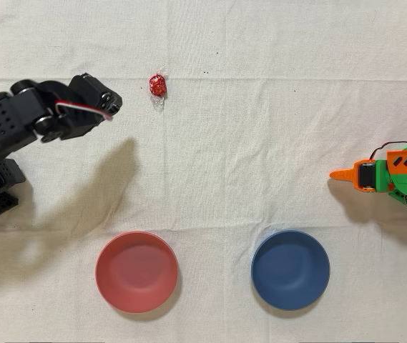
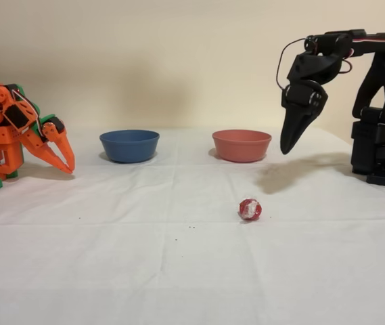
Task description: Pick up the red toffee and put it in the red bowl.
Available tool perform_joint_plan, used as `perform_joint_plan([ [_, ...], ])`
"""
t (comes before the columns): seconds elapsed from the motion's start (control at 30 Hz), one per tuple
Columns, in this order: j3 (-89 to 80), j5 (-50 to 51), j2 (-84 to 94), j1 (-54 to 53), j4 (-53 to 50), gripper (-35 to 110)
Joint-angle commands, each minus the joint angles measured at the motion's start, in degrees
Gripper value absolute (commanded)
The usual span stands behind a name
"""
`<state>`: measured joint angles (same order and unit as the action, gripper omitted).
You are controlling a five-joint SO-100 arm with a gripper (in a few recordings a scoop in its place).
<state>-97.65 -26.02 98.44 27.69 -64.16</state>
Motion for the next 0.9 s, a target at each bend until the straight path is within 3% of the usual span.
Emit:
perform_joint_plan([
  [0.0, 5.54, -1.41, -1.32, 0.53, -0.88, 1],
  [0.87, 23.12, 16.79, -21.36, 3.08, 4.22, 2],
])
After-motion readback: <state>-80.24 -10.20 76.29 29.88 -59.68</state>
